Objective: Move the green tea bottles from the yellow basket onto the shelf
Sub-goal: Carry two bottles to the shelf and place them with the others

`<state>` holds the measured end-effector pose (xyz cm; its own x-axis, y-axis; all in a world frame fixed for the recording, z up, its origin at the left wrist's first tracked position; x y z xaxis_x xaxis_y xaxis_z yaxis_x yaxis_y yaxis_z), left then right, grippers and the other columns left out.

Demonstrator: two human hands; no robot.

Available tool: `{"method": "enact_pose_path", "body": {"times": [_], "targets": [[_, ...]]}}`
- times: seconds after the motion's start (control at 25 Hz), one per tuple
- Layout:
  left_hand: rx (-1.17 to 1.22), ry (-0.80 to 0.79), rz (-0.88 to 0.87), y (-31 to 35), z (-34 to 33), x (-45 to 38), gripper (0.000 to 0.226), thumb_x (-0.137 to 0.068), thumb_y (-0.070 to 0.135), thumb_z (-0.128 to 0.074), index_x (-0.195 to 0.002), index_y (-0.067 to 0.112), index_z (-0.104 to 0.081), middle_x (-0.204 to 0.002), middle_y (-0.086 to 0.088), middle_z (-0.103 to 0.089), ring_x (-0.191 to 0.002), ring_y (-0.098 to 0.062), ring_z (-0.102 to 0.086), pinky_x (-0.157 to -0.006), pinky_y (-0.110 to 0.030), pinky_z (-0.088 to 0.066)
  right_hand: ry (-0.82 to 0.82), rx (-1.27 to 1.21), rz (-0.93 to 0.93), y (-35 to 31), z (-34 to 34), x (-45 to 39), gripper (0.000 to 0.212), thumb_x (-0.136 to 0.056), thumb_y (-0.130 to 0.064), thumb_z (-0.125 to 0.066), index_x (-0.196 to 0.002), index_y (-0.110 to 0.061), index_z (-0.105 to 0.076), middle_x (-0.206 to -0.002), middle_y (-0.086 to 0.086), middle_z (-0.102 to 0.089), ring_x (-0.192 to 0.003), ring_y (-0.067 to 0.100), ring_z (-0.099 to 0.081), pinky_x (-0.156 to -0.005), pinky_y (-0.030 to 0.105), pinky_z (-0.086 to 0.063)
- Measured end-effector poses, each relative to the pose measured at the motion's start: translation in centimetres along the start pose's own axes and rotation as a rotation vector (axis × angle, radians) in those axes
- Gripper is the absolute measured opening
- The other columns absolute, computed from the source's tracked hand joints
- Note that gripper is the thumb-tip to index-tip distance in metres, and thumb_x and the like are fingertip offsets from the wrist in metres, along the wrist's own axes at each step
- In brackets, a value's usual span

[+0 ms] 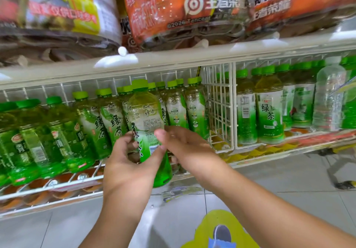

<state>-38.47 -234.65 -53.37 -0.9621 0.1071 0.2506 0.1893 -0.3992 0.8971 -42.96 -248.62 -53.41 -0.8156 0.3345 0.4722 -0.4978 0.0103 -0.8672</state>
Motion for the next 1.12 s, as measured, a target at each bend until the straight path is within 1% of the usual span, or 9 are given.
{"method": "enact_pose_path", "body": {"times": [0.04,0.16,0.24,0.36,0.52,0.68,0.8,1.0,1.12], "targets": [[-0.043,-0.007,-0.007,0.0,0.0,0.1,0.054,-0.074,0.042,-0.083,-0.119,0.037,-0.053,-0.099,0.02,-0.06,-0.087,0.005,-0.057,-0.073,-0.023,-0.043,-0.022,0.029,0.014,-0.1,-0.5,-0.3,0.013,-0.084,-0.061,-0.07,-0.091,-0.051,-0.072,-0.091,-0.024,-0.071,-0.085,-0.005,-0.065,-0.077,0.018,-0.053],[-0.207,-0.072,-0.072,-0.3,0.4,0.0,0.063,-0.078,0.041,-0.079,-0.135,0.035,-0.052,-0.113,0.017,-0.065,-0.105,-0.013,-0.063,-0.085,-0.033,-0.047,-0.001,0.078,0.025,0.3,-1.4,-1.4,0.048,-0.068,-0.059,-0.078,-0.111,-0.038,-0.072,-0.109,-0.016,-0.074,-0.101,0.004,-0.068,-0.094,0.035,-0.056],[-0.351,-0.147,-0.16,-0.4,0.7,-0.2,0.074,-0.08,0.054,-0.074,-0.146,0.037,-0.045,-0.133,0.009,-0.062,-0.124,-0.015,-0.057,-0.101,-0.037,-0.048,0.035,0.045,0.018,0.2,-1.2,-1.6,0.046,-0.069,-0.052,-0.082,-0.11,-0.034,-0.073,-0.107,-0.014,-0.075,-0.101,0.005,-0.069,-0.095,0.038,-0.056],[-0.633,-0.155,-0.385,-0.5,1.8,-0.8,0.083,-0.085,0.075,-0.051,-0.154,0.031,-0.037,-0.137,0.003,-0.053,-0.131,-0.02,-0.045,-0.105,-0.041,-0.045,0.12,0.062,0.006,0.1,0.5,-1.7,0.037,-0.074,-0.047,-0.083,-0.105,-0.031,-0.073,-0.097,-0.016,-0.076,-0.091,0.004,-0.071,-0.088,0.034,-0.058],[-0.82,-0.027,-0.588,-1.9,3.1,-1.8,0.079,-0.088,0.06,-0.047,-0.154,0.018,-0.042,-0.155,-0.01,-0.039,-0.139,-0.037,-0.036,-0.111,-0.055,-0.04,0.33,0.184,0.0,0.5,4.1,-2.7,0.034,-0.08,-0.044,-0.081,-0.105,-0.029,-0.065,-0.089,-0.017,-0.071,-0.079,0.0,-0.067,-0.065,0.019,-0.054],[-0.884,0.022,-0.626,-2.8,3.4,-2.4,0.078,-0.088,0.058,-0.049,-0.155,0.021,-0.042,-0.167,-0.009,-0.024,-0.152,-0.038,-0.021,-0.119,-0.061,-0.029,0.623,0.3,0.031,1.7,7.1,-4.1,0.028,-0.078,-0.047,-0.08,-0.087,-0.029,-0.061,-0.079,-0.01,-0.071,-0.069,0.01,-0.069,-0.059,0.031,-0.059],[-0.94,0.036,-0.667,-3.0,3.4,-2.7,0.077,-0.089,0.057,-0.047,-0.155,0.018,-0.042,-0.166,-0.014,-0.024,-0.152,-0.041,-0.021,-0.119,-0.063,-0.025,0.744,0.373,0.025,2.9,8.3,-5.6,0.032,-0.077,-0.05,-0.077,-0.088,-0.027,-0.057,-0.08,-0.002,-0.069,-0.07,0.021,-0.069,-0.051,0.028,-0.049],[-1.016,0.089,-0.648,-3.5,3.2,-2.9,0.08,-0.088,0.059,-0.047,-0.157,0.019,-0.039,-0.169,-0.014,-0.015,-0.156,-0.04,-0.012,-0.123,-0.061,-0.015,0.818,0.57,-0.06,3.4,8.4,-7.0,0.056,-0.088,-0.05,-0.071,-0.124,-0.011,-0.054,-0.108,0.008,-0.068,-0.09,0.03,-0.07,-0.062,0.031,-0.051],[-1.065,0.079,-0.596,-3.7,2.9,-2.9,0.082,-0.089,0.064,-0.041,-0.159,0.023,-0.033,-0.17,-0.012,-0.01,-0.156,-0.037,-0.009,-0.124,-0.059,-0.011,0.808,0.602,-0.077,3.8,8.3,-6.9,0.054,-0.094,-0.045,-0.067,-0.127,-0.005,-0.053,-0.107,0.01,-0.068,-0.09,0.03,-0.069,-0.058,0.03,-0.046]]}}
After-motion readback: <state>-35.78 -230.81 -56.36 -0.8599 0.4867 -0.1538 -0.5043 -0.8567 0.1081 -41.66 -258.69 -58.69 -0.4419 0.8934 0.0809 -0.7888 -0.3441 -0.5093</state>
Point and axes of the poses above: each hand's wrist, its own x-axis away from the middle knuckle, its own z-axis out of the back of the hand, y = z × x, the point moved 4 cm from there along -x, towards the middle knuckle
